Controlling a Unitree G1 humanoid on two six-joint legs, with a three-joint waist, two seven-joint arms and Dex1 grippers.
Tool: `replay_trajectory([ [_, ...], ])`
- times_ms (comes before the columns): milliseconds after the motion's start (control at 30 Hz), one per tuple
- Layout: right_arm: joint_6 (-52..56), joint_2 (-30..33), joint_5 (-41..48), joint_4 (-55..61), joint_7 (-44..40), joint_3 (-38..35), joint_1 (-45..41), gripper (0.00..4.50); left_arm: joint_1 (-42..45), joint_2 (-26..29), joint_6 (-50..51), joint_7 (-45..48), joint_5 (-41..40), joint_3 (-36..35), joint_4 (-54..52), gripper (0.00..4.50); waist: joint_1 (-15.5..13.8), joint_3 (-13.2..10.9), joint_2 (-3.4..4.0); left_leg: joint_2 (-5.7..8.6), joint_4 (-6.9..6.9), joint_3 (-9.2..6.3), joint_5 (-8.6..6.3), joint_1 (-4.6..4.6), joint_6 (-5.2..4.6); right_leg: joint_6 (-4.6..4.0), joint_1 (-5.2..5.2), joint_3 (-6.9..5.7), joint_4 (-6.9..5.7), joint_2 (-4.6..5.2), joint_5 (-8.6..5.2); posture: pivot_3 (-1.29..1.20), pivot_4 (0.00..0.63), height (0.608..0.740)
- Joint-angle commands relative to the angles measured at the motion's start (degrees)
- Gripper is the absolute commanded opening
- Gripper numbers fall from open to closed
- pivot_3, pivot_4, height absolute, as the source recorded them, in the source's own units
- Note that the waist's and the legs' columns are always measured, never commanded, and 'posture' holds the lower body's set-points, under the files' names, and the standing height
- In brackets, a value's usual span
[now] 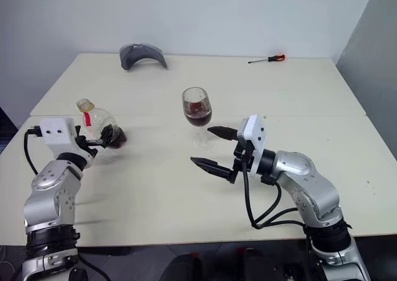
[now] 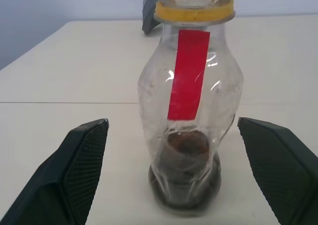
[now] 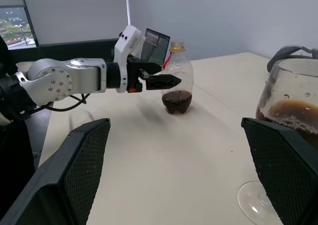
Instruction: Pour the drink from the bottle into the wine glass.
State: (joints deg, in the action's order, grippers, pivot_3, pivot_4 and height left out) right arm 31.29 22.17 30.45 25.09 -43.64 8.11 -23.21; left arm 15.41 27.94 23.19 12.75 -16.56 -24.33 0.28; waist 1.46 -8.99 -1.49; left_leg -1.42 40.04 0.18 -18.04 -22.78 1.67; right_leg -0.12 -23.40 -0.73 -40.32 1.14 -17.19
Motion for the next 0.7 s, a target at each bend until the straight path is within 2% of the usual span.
replay_trajectory([
  [33,-0.28,1.02,1.46,1.86,-0.12,-1.96,1.40,4.50,-3.66,-0.30,3.02,-1.26,-1.86,-2.10,-8.44,4.48,-0.03,0.00,0.00,0.00,-0.01,0.00,0.00,0.00,0.00,0.00,0.01,0.00,0.03,0.00,0.00,0.00,0.150,0.740],
  [233,1.20,2.52,1.58,3.37,2.90,-4.72,4.39,4.50,-12.13,-4.01,9.57,-2.21,-5.11,-0.49,-22.65,4.48,-0.17,0.00,0.00,-0.01,-0.04,-0.06,-0.04,0.03,-0.06,0.00,0.14,-0.02,0.18,0.00,0.00,0.00,0.150,0.740],
  [367,4.43,0.47,-1.81,4.23,13.71,-7.43,6.13,4.50,-16.25,-7.38,13.39,-3.14,-6.17,5.08,-33.27,4.48,-0.41,0.00,-0.01,-0.01,-0.05,-0.06,-0.06,0.04,-0.10,0.00,0.19,-0.01,0.20,0.00,0.00,0.00,0.150,0.740],
  [433,5.41,0.20,-6.68,4.77,19.84,-7.11,7.74,4.50,-17.18,-8.97,15.29,-4.05,-6.57,7.57,-36.52,4.48,-0.55,0.01,0.00,0.00,-0.05,-0.05,-0.05,0.04,-0.09,0.00,0.20,0.00,0.21,0.00,0.00,0.00,0.150,0.740],
  [567,6.47,-0.22,-15.42,6.98,29.37,-6.20,14.17,4.50,-17.44,-10.85,17.15,-5.46,-5.24,12.66,-38.23,4.48,-1.13,0.02,0.02,0.01,-0.10,-0.03,0.00,0.05,0.00,0.00,0.20,0.02,0.22,-0.02,0.00,0.00,0.150,0.740],
  [700,8.84,-4.69,-20.58,9.55,38.84,-8.22,19.58,4.50,-18.60,-11.98,15.84,-7.75,-1.22,16.88,-37.79,4.48,-1.21,0.04,0.06,0.00,-0.12,0.02,0.00,0.09,0.00,0.00,0.19,0.08,0.22,-0.05,0.00,0.00,0.150,0.740],
])
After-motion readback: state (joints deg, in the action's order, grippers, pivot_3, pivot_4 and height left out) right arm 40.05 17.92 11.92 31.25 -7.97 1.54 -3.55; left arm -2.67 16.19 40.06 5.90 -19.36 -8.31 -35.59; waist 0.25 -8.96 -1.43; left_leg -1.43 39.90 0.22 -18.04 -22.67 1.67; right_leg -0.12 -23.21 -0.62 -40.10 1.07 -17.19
